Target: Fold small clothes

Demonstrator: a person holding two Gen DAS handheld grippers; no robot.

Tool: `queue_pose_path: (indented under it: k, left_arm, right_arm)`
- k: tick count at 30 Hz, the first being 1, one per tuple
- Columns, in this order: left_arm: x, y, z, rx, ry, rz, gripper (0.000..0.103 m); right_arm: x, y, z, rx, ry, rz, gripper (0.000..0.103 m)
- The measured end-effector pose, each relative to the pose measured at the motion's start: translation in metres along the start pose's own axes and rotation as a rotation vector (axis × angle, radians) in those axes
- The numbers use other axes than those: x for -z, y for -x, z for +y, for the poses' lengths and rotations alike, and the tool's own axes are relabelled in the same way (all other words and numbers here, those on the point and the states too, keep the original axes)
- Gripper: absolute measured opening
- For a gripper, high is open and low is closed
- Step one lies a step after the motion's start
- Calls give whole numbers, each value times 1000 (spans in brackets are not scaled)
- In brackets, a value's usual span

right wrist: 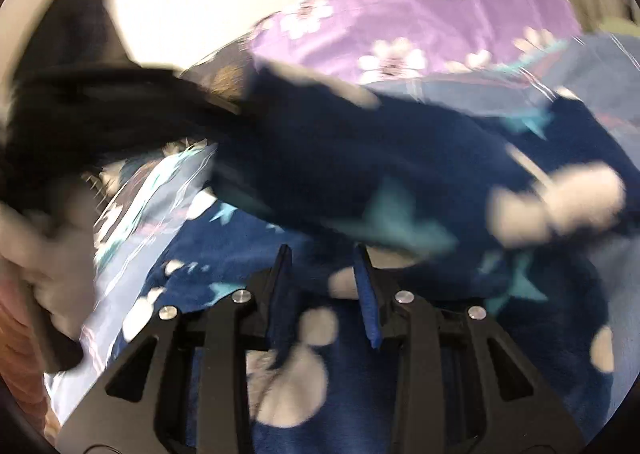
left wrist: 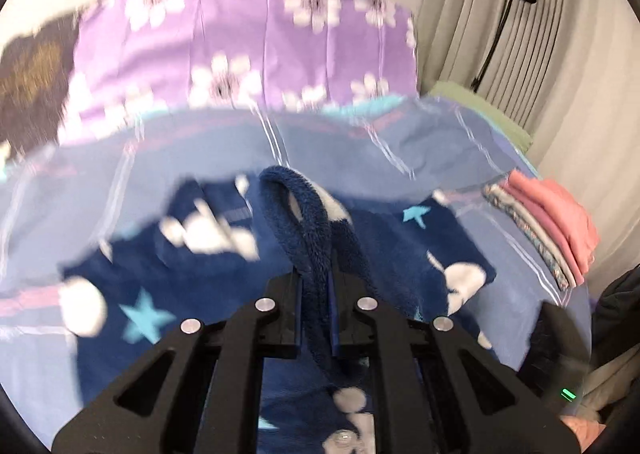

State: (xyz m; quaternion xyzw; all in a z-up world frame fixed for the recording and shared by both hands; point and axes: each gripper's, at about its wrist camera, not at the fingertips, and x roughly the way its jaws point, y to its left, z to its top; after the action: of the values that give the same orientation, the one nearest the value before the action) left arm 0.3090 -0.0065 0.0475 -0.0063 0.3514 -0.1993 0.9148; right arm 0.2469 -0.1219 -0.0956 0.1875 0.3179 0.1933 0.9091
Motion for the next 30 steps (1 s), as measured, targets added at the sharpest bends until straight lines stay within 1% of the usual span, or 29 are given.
queue_pose_path:
  k: [2, 3, 5, 7, 9, 12, 14, 16, 19, 20, 21, 22, 24, 30]
  left_arm:
    - [-9, 16, 9, -29, -4, -21, 10]
    - [-11, 26, 17, -48, -1, -30, 10]
    - [-10, 39, 34, -85, 7, -38, 10]
    - [-3, 47, 56, -125, 26, -34, 10]
    - [6, 53, 78, -165, 55, -22, 10]
    - [28, 51, 120, -206, 123, 25, 10]
    - [44, 45, 138, -231, 145, 58, 10]
    - [58, 34, 153, -262, 173, 94, 11]
    - [84, 16, 172, -277, 220, 154, 12]
    - [91, 12, 174, -284, 217, 167, 13]
    - [98, 5, 175, -312, 198, 191, 21]
    - [102, 1, 176, -349, 179, 202, 35]
    - [106, 2, 176, -418, 136, 181, 50]
    - [103, 4, 177, -420, 106, 169, 50]
  right_arm:
    - [0, -9, -16, 33, -85, 50, 33]
    - [0, -14, -25, 27, -133, 79, 30]
    - [0, -15, -30, 14, -165, 89, 28]
    - [1, -14, -25, 34, -140, 87, 28]
    - [1, -15, -18, 58, -108, 88, 31]
    - [2, -16, -13, 78, -79, 92, 34]
    - [4, -15, -11, 79, -76, 94, 35]
    - [5, -16, -9, 80, -74, 96, 35]
    - [2, -16, -10, 87, -64, 99, 37]
    - [2, -16, -9, 88, -59, 101, 38]
    - [2, -18, -9, 89, -54, 103, 40]
    - [2, -18, -8, 92, -49, 105, 40]
    - [2, -19, -7, 95, -43, 107, 41]
    - [2, -18, -6, 97, -39, 101, 41]
